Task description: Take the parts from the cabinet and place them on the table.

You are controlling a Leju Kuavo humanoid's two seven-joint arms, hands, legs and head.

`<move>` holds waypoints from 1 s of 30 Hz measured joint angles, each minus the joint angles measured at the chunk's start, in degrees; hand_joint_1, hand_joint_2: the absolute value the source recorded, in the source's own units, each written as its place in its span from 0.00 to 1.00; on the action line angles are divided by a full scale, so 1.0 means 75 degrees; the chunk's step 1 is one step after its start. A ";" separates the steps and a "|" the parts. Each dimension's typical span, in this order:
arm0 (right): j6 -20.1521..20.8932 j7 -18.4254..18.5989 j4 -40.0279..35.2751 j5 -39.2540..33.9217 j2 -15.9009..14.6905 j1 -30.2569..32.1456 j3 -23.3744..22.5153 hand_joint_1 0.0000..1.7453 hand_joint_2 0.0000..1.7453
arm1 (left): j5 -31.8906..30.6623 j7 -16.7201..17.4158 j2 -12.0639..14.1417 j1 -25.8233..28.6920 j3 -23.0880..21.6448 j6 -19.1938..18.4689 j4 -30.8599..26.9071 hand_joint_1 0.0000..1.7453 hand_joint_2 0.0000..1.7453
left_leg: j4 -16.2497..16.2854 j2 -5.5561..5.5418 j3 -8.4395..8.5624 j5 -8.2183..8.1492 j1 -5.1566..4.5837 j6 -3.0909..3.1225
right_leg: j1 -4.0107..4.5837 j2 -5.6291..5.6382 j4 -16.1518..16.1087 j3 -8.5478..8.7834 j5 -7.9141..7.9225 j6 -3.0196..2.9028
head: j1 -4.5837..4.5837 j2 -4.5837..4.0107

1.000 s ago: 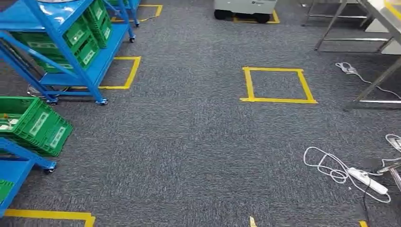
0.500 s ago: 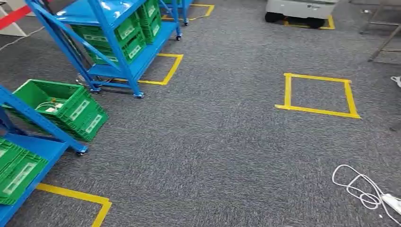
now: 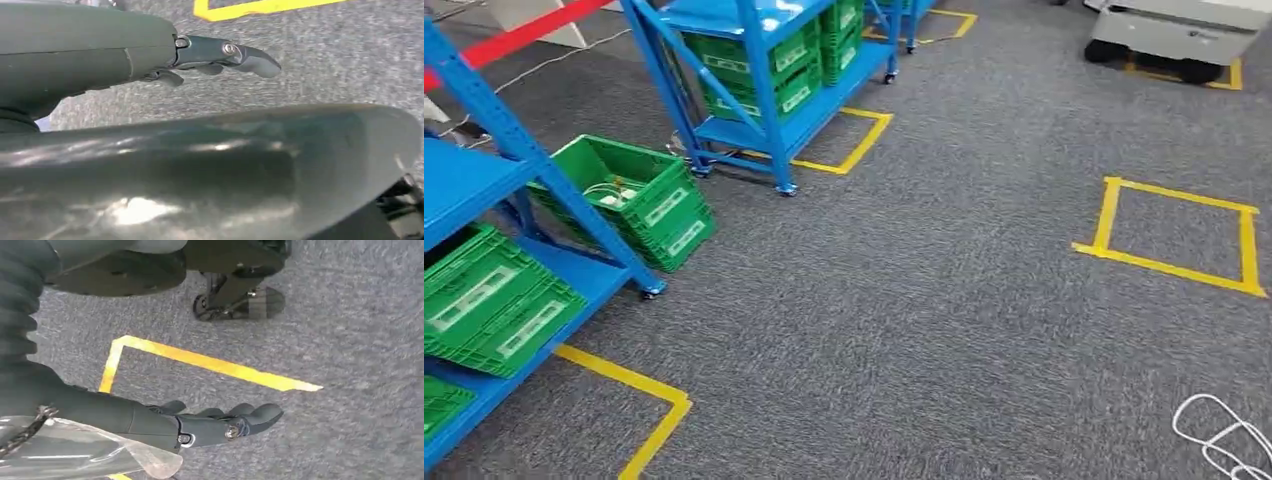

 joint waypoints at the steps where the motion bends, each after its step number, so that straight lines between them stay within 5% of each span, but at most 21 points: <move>1: 0.0000 0.0003 0.0003 0.0000 0.0000 -0.0001 0.0000 0.00 1.00 | -0.0003 -0.0003 -0.0006 -0.0029 0.0003 -0.0003 0.0000 0.00 0.00 | 0.0001 -0.0092 -0.0019 0.0010 0.0006 0.0021 | -0.0011 0.0207 0.0556 -0.0262 -0.0298 0.0016 | 0.0023 0.0000; 3: 0.0000 0.0015 0.0006 -0.0003 0.0000 0.0033 0.0000 0.00 1.00 | -0.0009 0.0000 -0.0023 -0.0041 0.0003 -0.0006 0.0000 0.00 0.00 | 0.0005 -0.0280 -0.0028 0.0012 0.0004 0.0035 | -0.0027 0.0307 0.1852 -0.0912 -0.0794 0.0055 | 0.0044 0.0000; 5: -0.0003 0.0015 0.0006 -0.0003 0.0000 0.0058 -0.0003 0.00 1.00 | -0.0006 -0.0003 -0.0017 -0.0027 0.0003 -0.0009 0.0000 0.00 0.00 | 0.0007 -0.0473 -0.0008 0.0011 0.0010 0.0034 | -0.0041 0.0311 0.2113 -0.1140 -0.0651 0.0073 | 0.0044 0.0000; 7: -0.0006 0.0015 0.0006 -0.0003 0.0000 0.0059 0.0000 0.00 1.00 | -0.0009 -0.0003 -0.0023 -0.0018 0.0003 -0.0018 0.0000 0.00 0.00 | 0.0027 -0.0716 0.0020 -0.0009 0.0041 0.0000 | -0.0081 0.0384 0.0962 -0.0684 0.0137 0.0088 | 0.0038 0.0000; 8: -0.0006 0.0015 0.0006 -0.0003 0.0000 0.0057 0.0000 0.00 1.00 | -0.0009 -0.0003 -0.0026 -0.0023 0.0003 -0.0020 0.0000 0.00 0.00 | 0.0056 -0.0816 0.0031 -0.0031 0.0059 -0.0040 | -0.0120 0.0573 0.0213 -0.0345 0.0497 0.0106 | 0.0044 0.0000; 9: -0.0003 0.0017 0.0017 -0.0003 0.0000 0.0059 0.0000 0.00 1.00 | -0.0009 -0.0003 -0.0021 -0.0026 0.0003 -0.0020 0.0000 0.00 0.00 | 0.0082 -0.0887 0.0001 -0.0054 0.0045 -0.0094 | -0.0173 0.1060 -0.0073 -0.0193 0.0401 0.0127 | 0.0064 0.0000; 10: 0.0000 0.0015 0.0023 -0.0003 0.0000 0.0059 0.0003 0.00 1.00 | -0.0009 0.0000 -0.0020 -0.0054 0.0003 -0.0020 0.0000 0.00 0.00 | 0.0157 -0.0978 -0.0052 -0.0066 0.0031 -0.0140 | -0.0188 0.1125 -0.0240 -0.0120 0.0363 0.0063 | 0.0064 0.0000; 13: -0.0018 0.0015 0.0023 -0.0012 0.0000 0.0066 -0.0003 0.00 1.00 | 0.0003 0.0000 -0.0015 -0.0011 0.0003 -0.0015 0.0000 0.00 0.00 | 0.0107 -0.1232 -0.0136 0.0020 0.0086 -0.0283 | -0.0125 0.0870 -0.0191 -0.0091 0.0394 -0.0106 | 0.0070 0.0000; 14: -0.0032 0.0017 0.0023 -0.0015 0.0000 0.0064 -0.0003 0.00 1.00 | 0.0026 0.0000 -0.0011 -0.0010 0.0006 0.0000 0.0000 0.00 0.00 | 0.0169 -0.1137 -0.0149 -0.0049 0.0095 -0.0303 | -0.0179 0.0737 -0.0248 -0.0068 0.0431 -0.0191 | 0.0064 0.0000; 15: -0.0044 0.0020 0.0023 -0.0015 0.0000 0.0059 -0.0003 0.00 1.00 | 0.0029 0.0000 -0.0017 -0.0004 0.0006 0.0009 0.0000 0.00 0.00 | 0.0379 -0.0713 -0.0230 -0.0198 0.0048 -0.0334 | -0.0159 0.0655 -0.0251 -0.0050 0.0418 -0.0237 | 0.0017 0.0000; 16: -0.0058 0.0023 0.0023 -0.0015 0.0000 0.0064 -0.0003 0.00 1.00 | 0.0029 0.0000 -0.0017 -0.0022 0.0006 0.0012 0.0000 0.00 0.00 | 0.0809 -0.0478 -0.0437 -0.0456 0.0051 -0.0365 | -0.0145 0.0542 -0.0251 -0.0043 0.0402 -0.0291 | -0.0044 0.0000; 18: -0.0088 0.0038 0.0023 -0.0017 0.0000 0.0098 -0.0006 0.00 1.00 | 0.0029 0.0000 -0.0015 -0.0056 0.0006 0.0015 0.0000 0.00 0.00 | 0.2077 -0.0285 -0.1036 -0.1025 0.0066 -0.0405 | -0.0105 0.0254 -0.0250 -0.0034 0.0367 -0.0338 | -0.0038 0.0000; 19: -0.0099 0.0038 0.0023 -0.0018 0.0000 0.0096 -0.0006 0.00 1.00 | 0.0029 0.0000 -0.0015 -0.0051 0.0006 0.0015 0.0000 0.00 0.00 | 0.2488 -0.0261 -0.1226 -0.1123 0.0071 -0.0413 | -0.0092 0.0132 -0.0248 -0.0029 0.0353 -0.0348 | -0.0038 0.0000; 20: -0.0102 0.0038 0.0023 -0.0017 0.0000 0.0084 -0.0009 0.00 1.00 | 0.0029 0.0000 -0.0015 -0.0029 0.0006 0.0015 0.0000 0.00 0.00 | 0.2488 -0.0249 -0.1218 -0.1017 0.0073 -0.0409 | -0.0083 0.0030 -0.0248 -0.0013 0.0337 -0.0350 | -0.0041 0.0000; 22: -0.0108 0.0038 0.0023 -0.0032 0.0000 0.0064 -0.0009 0.00 1.00 | 0.0029 0.0000 -0.0012 -0.0005 0.0012 0.0015 0.0000 0.00 0.00 | 0.1592 -0.0184 -0.0755 -0.0414 0.0064 -0.0357 | -0.0069 -0.0146 -0.0248 0.0049 0.0297 -0.0334 | -0.0044 0.0000; 23: -0.0108 0.0038 0.0023 -0.0055 0.0000 0.0064 -0.0009 0.00 1.00 | 0.0029 0.0000 -0.0014 -0.0010 0.0017 0.0015 0.0000 0.00 0.00 | 0.0893 -0.0018 -0.0398 -0.0066 0.0040 -0.0297 | -0.0058 -0.0236 -0.0249 0.0098 0.0268 -0.0319 | -0.0041 0.0000; 24: -0.0111 0.0050 0.0023 -0.0058 0.0000 0.0069 -0.0009 0.00 1.00 | 0.0029 0.0000 -0.0012 -0.0021 0.0020 0.0020 0.0000 0.00 0.00 | 0.0377 0.0409 -0.0145 0.0027 -0.0023 -0.0217 | -0.0052 -0.0304 -0.0253 0.0125 0.0238 -0.0285 | -0.0041 0.0000; 25: -0.0114 0.0052 0.0023 -0.0061 0.0000 0.0068 -0.0009 0.00 1.00 | 0.0029 0.0000 -0.0015 -0.0053 0.0026 0.0023 0.0000 0.00 0.00 | 0.0214 0.0527 -0.0079 -0.0062 -0.0105 -0.0197 | 0.0020 -0.0382 -0.0222 0.0134 0.0181 -0.0211 | -0.0047 0.0000; 29: -0.0120 0.0061 0.0023 -0.0061 0.0000 0.0011 -0.0014 0.00 1.00 | 0.0035 -0.0012 -0.0012 -0.0032 0.0050 0.0044 0.0000 0.00 0.00 | 0.0085 0.0147 -0.0054 -0.0042 -0.0058 -0.0080 | 0.0037 -0.0748 -0.0296 0.0238 0.0133 -0.0059 | -0.0032 0.0000; 30: -0.0122 0.0058 0.0023 -0.0058 0.0000 0.0001 -0.0015 0.00 1.00 | 0.0035 -0.0015 -0.0015 -0.0004 0.0055 0.0050 0.0000 0.00 0.00 | 0.0033 0.0080 -0.0020 -0.0011 -0.0014 -0.0046 | -0.0006 -0.0379 -0.0172 0.0178 0.0006 -0.0018 | 0.0012 0.0000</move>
